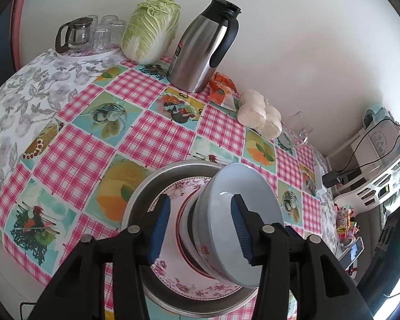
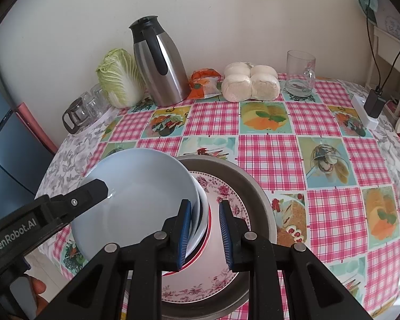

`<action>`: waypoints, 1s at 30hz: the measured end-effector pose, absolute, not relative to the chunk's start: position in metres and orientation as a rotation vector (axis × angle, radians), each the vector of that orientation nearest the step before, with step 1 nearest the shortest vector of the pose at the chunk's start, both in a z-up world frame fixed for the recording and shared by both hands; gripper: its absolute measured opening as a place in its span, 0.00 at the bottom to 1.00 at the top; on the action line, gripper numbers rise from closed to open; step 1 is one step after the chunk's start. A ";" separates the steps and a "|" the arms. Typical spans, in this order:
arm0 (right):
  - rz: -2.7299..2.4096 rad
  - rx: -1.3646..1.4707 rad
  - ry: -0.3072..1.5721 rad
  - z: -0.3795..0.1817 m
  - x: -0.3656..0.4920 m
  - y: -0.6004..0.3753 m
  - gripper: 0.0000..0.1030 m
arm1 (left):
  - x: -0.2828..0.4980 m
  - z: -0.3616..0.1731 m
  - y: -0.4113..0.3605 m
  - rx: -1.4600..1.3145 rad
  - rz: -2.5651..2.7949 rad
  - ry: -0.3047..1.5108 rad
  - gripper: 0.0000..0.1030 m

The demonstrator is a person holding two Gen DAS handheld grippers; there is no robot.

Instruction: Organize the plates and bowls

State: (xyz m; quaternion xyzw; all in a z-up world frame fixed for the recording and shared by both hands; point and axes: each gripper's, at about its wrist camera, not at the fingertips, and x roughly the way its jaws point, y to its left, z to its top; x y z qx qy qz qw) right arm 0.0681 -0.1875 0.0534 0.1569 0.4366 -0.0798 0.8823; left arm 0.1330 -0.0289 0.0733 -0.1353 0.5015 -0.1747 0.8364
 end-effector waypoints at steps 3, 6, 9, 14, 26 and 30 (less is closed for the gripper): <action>-0.164 0.328 0.893 0.057 0.067 -0.187 0.23 | 0.132 0.076 -0.029 -0.269 -0.361 1.051 0.52; -0.162 0.325 0.873 0.063 0.063 -0.187 0.23 | 0.131 0.078 -0.027 -0.255 -0.346 1.040 0.54; -0.169 0.327 0.861 0.067 0.060 -0.189 0.23 | 0.131 0.079 -0.025 -0.241 -0.327 1.031 0.63; -0.190 0.330 0.855 0.072 0.058 -0.195 0.37 | 0.131 0.079 -0.025 -0.215 -0.298 1.023 0.66; -0.239 0.351 0.850 0.071 0.056 -0.206 0.71 | 0.133 0.078 -0.017 -0.134 -0.183 0.980 0.90; -0.249 0.356 0.856 0.069 0.057 -0.209 0.78 | 0.132 0.077 -0.019 -0.108 -0.174 0.968 0.92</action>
